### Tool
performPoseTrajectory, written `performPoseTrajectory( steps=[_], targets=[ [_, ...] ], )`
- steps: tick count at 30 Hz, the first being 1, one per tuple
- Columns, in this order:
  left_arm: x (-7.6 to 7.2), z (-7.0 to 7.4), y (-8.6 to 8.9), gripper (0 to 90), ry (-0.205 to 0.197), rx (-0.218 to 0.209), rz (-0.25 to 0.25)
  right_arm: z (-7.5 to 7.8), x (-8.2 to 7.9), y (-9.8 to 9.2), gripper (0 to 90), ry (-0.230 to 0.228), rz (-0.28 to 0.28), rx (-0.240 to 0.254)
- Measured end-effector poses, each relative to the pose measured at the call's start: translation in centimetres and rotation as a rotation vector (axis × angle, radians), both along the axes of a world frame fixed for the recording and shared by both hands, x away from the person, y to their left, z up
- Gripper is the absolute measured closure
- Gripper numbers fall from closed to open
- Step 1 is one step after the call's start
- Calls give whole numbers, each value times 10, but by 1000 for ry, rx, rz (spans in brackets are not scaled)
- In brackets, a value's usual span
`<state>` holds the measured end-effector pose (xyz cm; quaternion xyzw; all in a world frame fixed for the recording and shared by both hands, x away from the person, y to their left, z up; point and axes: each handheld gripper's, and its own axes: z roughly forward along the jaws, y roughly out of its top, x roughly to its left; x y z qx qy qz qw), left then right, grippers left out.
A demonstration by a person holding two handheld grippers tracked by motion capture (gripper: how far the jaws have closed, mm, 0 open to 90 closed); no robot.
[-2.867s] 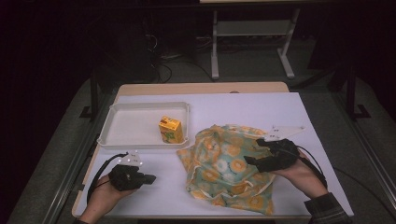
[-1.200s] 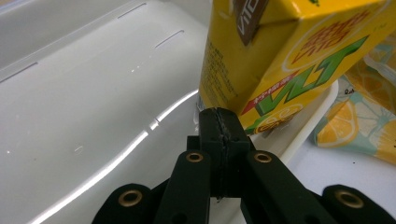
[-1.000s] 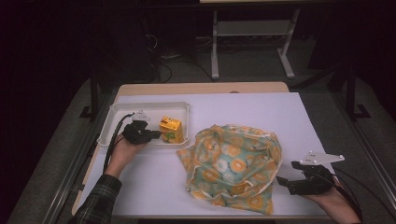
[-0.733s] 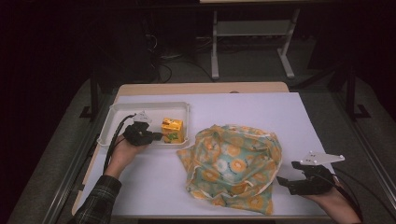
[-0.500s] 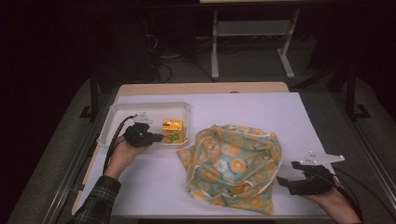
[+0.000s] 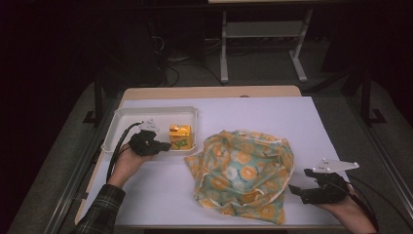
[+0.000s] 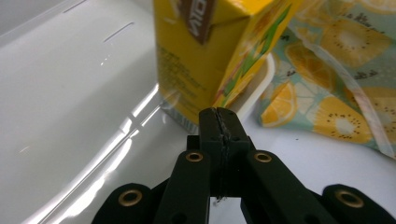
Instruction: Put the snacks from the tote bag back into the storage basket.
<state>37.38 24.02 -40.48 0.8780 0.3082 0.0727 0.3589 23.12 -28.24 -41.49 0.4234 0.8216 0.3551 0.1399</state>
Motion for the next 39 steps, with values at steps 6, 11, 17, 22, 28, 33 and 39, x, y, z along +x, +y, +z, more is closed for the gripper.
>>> performPoseTrajectory(
  steps=[6,11,17,22,28,33,39],
  targets=[
    [0,2,7,889,3,18,25,0,0,-1,184,-5,-2,2],
    [-7,7,14,824,-5,12,34,0,0,-2,180,-3,-5,1],
    [-24,10,20,652,0,-3,45,-1,0,-3,172,-4,-11,-2],
    [-42,11,22,509,12,-6,41,-3,2,-3,158,-12,-19,-11],
    [-66,9,23,403,21,12,35,-5,2,-4,149,-23,-29,-18],
    [-83,6,27,335,5,37,21,-6,2,-5,144,-31,-39,-22],
    [-101,0,32,263,-16,45,20,-10,4,-6,141,-41,-51,-36]
  ],
)
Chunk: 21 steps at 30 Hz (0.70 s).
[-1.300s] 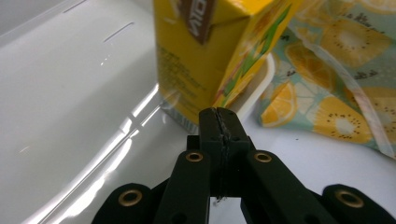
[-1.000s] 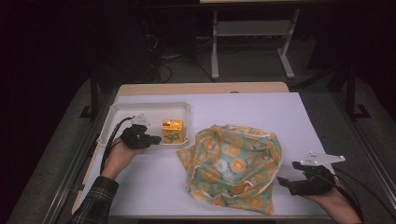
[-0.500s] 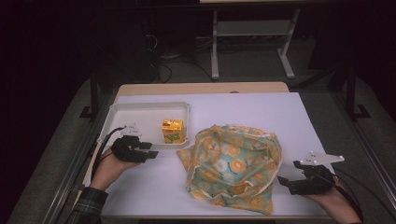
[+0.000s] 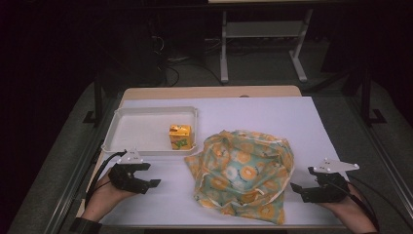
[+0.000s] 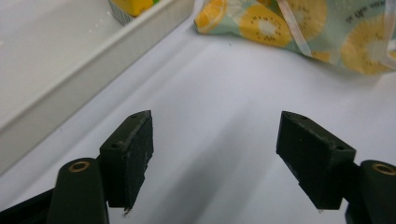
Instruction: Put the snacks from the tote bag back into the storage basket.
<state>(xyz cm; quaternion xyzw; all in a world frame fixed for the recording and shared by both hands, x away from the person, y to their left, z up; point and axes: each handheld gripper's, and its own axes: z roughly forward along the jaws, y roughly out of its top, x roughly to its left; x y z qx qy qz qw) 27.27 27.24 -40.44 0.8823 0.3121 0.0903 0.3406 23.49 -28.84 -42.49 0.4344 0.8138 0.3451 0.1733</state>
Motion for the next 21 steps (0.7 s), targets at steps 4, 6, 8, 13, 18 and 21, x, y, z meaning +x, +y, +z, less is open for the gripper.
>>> performPoseTrajectory(
  steps=[4,6,8,13,18,21],
  targets=[
    [-12,-4,5,219,-6,8,5,-2,1,-1,140,-4,-7,-6],
    [-19,-7,6,190,-12,20,6,-4,1,-2,138,-4,-10,-8],
    [-25,-11,8,167,-15,27,9,-5,2,-2,138,-1,-11,-10],
    [-33,-16,13,147,-24,23,17,-8,3,-2,137,4,-10,-17],
    [-30,-19,15,147,-19,21,24,-12,4,-1,135,17,-10,-22],
    [-29,-20,14,148,-16,25,20,-15,5,0,134,17,-5,-31]
  ],
)
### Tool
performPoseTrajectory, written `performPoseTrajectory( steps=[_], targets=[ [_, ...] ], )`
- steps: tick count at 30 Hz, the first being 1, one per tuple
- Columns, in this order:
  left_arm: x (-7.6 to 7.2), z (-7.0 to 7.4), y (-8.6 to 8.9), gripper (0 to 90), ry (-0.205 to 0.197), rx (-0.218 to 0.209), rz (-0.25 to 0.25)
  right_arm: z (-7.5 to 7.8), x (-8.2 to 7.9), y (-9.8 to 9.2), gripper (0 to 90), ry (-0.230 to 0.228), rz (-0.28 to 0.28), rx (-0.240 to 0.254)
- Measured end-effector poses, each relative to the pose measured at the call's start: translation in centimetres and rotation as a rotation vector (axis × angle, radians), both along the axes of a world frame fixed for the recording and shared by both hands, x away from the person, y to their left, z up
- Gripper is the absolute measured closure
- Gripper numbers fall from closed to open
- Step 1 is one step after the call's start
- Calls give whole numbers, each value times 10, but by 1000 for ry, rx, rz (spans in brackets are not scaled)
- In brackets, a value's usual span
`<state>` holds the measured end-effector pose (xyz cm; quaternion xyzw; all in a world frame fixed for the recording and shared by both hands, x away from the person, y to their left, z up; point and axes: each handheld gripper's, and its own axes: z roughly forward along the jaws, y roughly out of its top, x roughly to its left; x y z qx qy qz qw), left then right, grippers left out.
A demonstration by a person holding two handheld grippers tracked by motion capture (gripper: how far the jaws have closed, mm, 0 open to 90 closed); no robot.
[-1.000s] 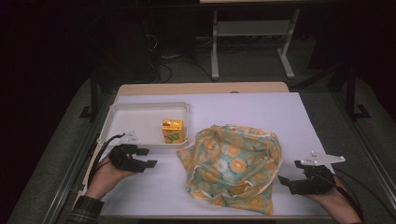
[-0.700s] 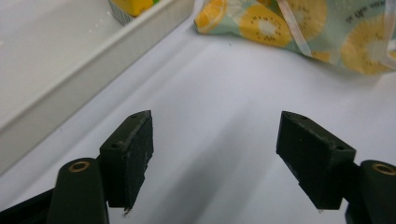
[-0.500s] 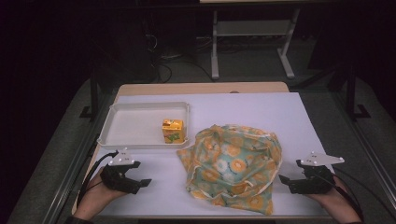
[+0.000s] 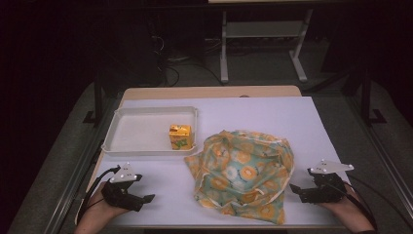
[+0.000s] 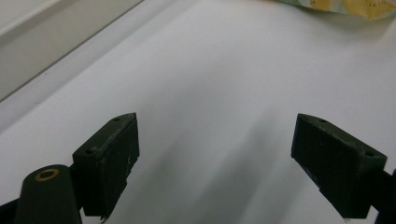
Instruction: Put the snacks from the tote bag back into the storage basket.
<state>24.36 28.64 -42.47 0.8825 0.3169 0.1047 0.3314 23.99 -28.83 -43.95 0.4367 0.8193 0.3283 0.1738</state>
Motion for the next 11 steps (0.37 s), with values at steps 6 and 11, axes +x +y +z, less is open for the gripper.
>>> performPoseTrajectory(
  steps=[6,11],
  targets=[
    [1,0,-1,148,-7,-2,-5,-2,1,0,133,7,0,-5],
    [2,0,-2,149,-3,4,-8,-2,0,0,131,8,-1,-4]
  ],
)
